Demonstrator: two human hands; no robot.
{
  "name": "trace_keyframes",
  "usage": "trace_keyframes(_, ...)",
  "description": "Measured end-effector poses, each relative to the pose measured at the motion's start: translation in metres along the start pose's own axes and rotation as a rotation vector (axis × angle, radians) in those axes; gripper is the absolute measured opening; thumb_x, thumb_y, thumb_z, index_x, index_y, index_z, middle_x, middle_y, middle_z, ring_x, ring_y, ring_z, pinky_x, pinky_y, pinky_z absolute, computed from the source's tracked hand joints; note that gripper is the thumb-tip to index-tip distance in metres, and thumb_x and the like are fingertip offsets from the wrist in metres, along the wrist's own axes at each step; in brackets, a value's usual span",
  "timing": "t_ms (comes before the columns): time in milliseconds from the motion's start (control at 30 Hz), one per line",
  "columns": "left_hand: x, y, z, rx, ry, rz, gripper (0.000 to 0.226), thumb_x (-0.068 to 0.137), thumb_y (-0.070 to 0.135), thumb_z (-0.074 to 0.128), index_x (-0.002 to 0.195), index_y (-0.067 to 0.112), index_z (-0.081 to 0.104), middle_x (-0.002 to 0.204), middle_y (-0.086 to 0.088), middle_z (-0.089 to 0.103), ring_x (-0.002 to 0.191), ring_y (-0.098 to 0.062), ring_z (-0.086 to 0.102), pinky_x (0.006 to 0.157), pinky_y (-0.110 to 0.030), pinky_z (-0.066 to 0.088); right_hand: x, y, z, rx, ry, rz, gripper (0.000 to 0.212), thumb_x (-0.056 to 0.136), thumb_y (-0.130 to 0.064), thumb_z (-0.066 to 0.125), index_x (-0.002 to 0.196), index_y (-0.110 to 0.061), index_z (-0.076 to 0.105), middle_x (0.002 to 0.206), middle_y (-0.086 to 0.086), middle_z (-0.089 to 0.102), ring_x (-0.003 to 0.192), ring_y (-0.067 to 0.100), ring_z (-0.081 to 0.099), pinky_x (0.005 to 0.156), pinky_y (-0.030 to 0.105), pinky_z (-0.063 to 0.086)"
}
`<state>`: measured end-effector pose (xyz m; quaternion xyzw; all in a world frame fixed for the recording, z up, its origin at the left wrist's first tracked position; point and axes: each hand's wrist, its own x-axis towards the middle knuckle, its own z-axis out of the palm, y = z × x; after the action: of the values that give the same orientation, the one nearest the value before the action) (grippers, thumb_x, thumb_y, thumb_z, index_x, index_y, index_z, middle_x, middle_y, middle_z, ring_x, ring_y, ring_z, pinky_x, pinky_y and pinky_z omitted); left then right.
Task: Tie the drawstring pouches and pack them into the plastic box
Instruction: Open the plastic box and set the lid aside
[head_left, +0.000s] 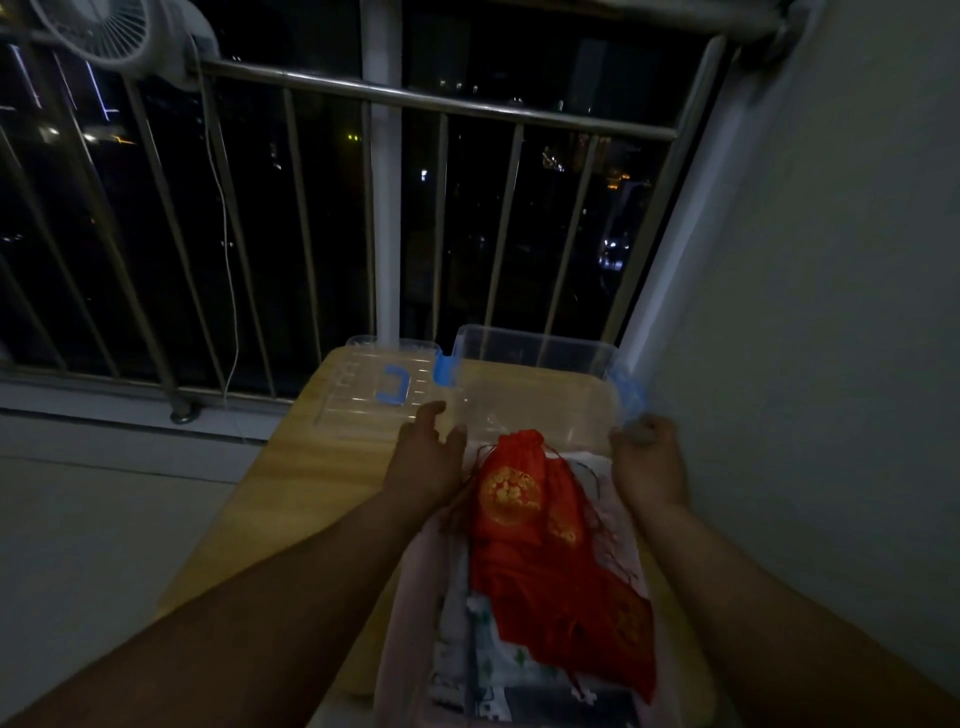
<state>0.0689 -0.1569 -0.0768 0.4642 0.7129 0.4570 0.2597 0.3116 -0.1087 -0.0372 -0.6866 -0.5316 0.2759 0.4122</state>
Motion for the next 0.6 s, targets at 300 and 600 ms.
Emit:
trace_keyframes(300, 0.084, 0.040, 0.011, -0.281, -0.073, -0.254, 0.067, 0.098, 0.034, 0.066, 0.154, 0.011, 0.037, 0.140, -0.018, 0.055, 0.118, -0.033, 0.060, 0.102, -0.048, 0.054, 0.093, 0.003, 0.012, 0.222, -0.185, 0.311, 0.045, 0.102, -0.043, 0.054, 0.112, 0.000, 0.064, 0.087, 0.013, 0.065, 0.077, 0.033, 0.063, 0.068, 0.041, 0.049)
trace_keyframes(600, 0.074, 0.058, -0.004, -0.386, -0.040, -0.215, 0.033, 0.097, 0.026, 0.065, 0.126, 0.015, 0.055, 0.119, -0.015, 0.061, 0.108, -0.032, 0.063, 0.096, -0.049, 0.055, 0.089, -0.018, 0.003, 0.229, -0.175, 0.181, 0.019, 0.099, -0.020, 0.055, 0.080, -0.019, 0.058, 0.085, 0.006, 0.064, 0.076, 0.022, 0.064, 0.076, 0.039, 0.057)
